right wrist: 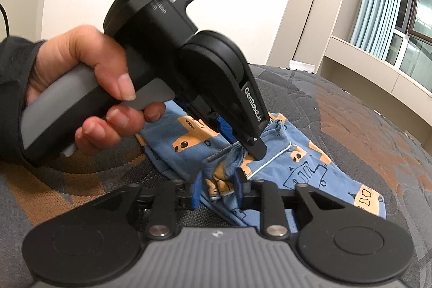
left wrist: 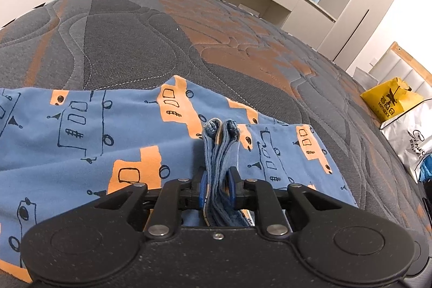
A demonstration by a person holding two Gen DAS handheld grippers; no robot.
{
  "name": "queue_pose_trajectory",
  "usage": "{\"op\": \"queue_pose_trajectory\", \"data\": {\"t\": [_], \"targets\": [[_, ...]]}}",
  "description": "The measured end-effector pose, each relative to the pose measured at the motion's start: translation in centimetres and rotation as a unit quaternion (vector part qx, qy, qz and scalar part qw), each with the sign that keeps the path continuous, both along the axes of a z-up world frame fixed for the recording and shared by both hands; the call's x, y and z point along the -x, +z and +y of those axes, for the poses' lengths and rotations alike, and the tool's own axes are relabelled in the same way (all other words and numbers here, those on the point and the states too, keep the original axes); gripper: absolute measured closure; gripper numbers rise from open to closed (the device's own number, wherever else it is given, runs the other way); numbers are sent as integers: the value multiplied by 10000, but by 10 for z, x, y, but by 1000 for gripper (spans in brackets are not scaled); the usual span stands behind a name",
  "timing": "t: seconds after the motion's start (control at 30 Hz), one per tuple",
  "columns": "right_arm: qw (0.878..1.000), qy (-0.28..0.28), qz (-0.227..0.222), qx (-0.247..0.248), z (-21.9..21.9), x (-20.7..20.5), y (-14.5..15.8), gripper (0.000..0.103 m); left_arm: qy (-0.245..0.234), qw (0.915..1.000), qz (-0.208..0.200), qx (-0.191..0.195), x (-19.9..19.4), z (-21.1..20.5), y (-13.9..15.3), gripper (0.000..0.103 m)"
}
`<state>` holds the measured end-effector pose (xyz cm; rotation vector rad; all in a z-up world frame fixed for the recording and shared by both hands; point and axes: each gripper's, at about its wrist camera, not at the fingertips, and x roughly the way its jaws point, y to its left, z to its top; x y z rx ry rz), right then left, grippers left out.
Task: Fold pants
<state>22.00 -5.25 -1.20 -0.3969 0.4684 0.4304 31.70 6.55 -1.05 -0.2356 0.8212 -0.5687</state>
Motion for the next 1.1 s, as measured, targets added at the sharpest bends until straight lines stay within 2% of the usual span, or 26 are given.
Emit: {"op": "queue_pose_trajectory", "data": {"t": [0.03, 0.1, 0.13, 0.2, 0.23, 0.3, 0.37, 0.47, 0.53, 0.63, 0.73, 0.83, 0.9, 0.97, 1.1], "targets": [[10000, 8, 11, -38, -2, 1, 1, 61, 7, 10000, -20, 36, 0, 2, 0, 77], [9999, 8, -6, -132, -9, 4, 5, 36, 51, 9999, -84, 122, 3, 7, 0, 60], [9998, -22, -43, -194, -15, 8, 8, 31, 101, 9998, -141, 136, 4, 9, 1, 55], [9995, -144, -128, -262, -29, 16, 13, 15, 268, 9991, -297, 132, 8, 14, 3, 35], [9990, -282, -190, -278, -38, 20, 15, 11, 373, 9984, -407, 99, 11, 15, 5, 32], [9972, -631, -333, -238, -56, 24, 17, 1, 583, 9958, -696, -63, 17, 13, 8, 15], [9940, -986, -452, -107, -72, 18, 19, 0, 773, 9910, -1047, -301, 24, 5, 10, 4], [9863, -1489, -711, -46, -94, -2, 23, 0, 862, 9831, -1349, -884, 29, -12, 6, 3], [9804, -1780, -838, 60, -103, -23, 23, 0, 851, 9811, -1339, -1111, 28, -18, 2, 3], [9751, -2066, -758, 285, -112, -57, 19, 0, 1027, 9773, -1230, -1388, 23, -19, -4, 3], [9681, -2285, -770, 675, -120, -84, 7, 0, 1080, 9786, -1136, -1336, 21, -13, -8, 3], [9518, -2767, -725, 1108, -135, -104, -19, 0, 1106, 9778, -1161, -1349, 20, -11, -9, 2], [9556, -2757, -592, 858, -141, -108, -20, 0, 1131, 9773, -1229, -1307, 21, -11, -8, 2], [9559, -2760, -657, 753, -143, -106, -15, 0, 1242, 9764, -1325, -1169, 21, -8, -7, 1], [9621, -2514, -553, 896, -138, -100, -8, 0, 1433, 9782, -1118, -1004, 12, -1, -9, 1]]}}
